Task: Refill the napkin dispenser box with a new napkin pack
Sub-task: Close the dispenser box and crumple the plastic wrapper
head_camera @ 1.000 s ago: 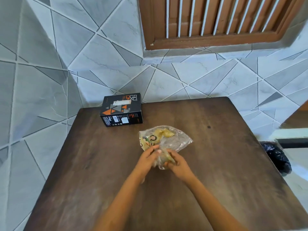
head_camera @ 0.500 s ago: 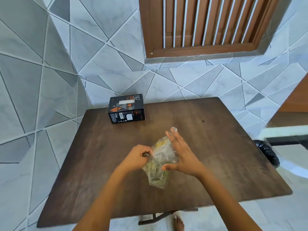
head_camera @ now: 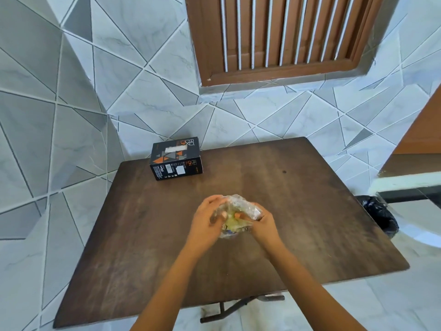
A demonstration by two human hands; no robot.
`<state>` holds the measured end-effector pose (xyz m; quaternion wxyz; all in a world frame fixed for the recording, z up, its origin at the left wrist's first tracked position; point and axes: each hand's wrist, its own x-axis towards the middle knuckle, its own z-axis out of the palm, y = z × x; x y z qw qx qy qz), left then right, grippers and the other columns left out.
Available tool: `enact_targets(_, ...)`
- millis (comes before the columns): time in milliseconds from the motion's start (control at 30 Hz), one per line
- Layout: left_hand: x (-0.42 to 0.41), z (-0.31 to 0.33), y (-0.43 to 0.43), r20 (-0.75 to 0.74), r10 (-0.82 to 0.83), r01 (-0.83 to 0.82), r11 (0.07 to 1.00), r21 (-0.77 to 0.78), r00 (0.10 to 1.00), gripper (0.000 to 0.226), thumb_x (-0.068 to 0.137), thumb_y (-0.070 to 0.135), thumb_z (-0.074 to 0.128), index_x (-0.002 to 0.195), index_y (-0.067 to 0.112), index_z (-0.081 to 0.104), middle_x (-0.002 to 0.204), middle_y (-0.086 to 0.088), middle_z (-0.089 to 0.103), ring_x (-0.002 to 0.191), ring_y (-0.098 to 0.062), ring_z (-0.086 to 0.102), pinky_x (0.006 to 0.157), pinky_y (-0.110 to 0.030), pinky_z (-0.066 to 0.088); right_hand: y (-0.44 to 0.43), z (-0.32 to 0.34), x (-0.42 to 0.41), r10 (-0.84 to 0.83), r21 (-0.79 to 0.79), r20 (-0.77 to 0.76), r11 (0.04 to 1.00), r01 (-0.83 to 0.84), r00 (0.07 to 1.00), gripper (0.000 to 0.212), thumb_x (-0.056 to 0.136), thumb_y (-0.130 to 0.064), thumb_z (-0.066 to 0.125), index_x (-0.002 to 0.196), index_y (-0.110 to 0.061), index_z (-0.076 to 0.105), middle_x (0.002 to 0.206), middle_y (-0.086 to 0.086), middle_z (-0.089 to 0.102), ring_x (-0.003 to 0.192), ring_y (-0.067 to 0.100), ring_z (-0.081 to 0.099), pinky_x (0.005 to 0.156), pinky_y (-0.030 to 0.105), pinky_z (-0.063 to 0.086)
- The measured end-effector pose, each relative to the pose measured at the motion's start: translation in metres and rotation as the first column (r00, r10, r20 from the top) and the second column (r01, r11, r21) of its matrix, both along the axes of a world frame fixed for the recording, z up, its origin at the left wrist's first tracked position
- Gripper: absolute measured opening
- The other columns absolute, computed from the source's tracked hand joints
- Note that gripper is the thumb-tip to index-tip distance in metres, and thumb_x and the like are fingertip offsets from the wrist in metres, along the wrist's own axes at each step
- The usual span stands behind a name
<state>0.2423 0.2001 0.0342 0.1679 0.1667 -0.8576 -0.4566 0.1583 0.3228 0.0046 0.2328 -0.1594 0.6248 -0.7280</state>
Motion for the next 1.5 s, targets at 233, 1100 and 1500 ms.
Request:
enact_targets(233, -0.019, 0.008, 0.041, 0.158, -0.084, 0.088, 0.996, -0.018, 0.984, 0.062, 0.083, 0.009, 0.064, 0.137, 0.028, 0.041, 0.136, 0.008, 0.043, 0.124, -0.008, 0.047, 0.092, -0.003, 0.034, 0.029, 0.007, -0.026, 0.016, 0.03, 0.14, 0.999, -0.021, 0.99, 0.038, 0.065, -0.005, 0.064, 0.097, -0.014, 0.046, 0.1, 0.014, 0.057, 0.081, 0.02, 0.06, 0.056, 0.024, 0.053)
enact_targets(1100, -0.088, 0.006, 0.088, 0.042, 0.034, -0.048, 0.91, 0.412, 0.999, 0.039, 0.083, 0.024, 0.066, 0.12, 0.033, 0.058, 0.122, 0.001, 0.061, 0.108, -0.014, 0.061, 0.089, -0.035, 0.055, 0.085, 0.014, -0.074, -0.111, -0.021, 0.011, 0.994, 0.112, 0.994, 0.022, 0.079, 0.007, 0.06, 0.078, -0.015, 0.066, 0.08, 0.006, 0.07, 0.063, 0.006, 0.066, 0.06, 0.019, 0.054)
enact_targets(1500, -0.145, -0.007, 0.095, 0.068, -0.091, 0.073, 0.97, 0.232, 0.994, 0.035, 0.077, 0.019, 0.07, 0.112, 0.024, 0.067, 0.117, 0.001, 0.067, 0.107, -0.017, 0.06, 0.092, -0.046, 0.052, 0.116, 0.009, -0.103, -0.261, -0.001, 0.086, 0.965, 0.262, 0.961, 0.016, 0.08, 0.002, 0.064, 0.089, -0.011, 0.066, 0.084, 0.003, 0.069, 0.067, 0.002, 0.065, 0.062, 0.013, 0.051)
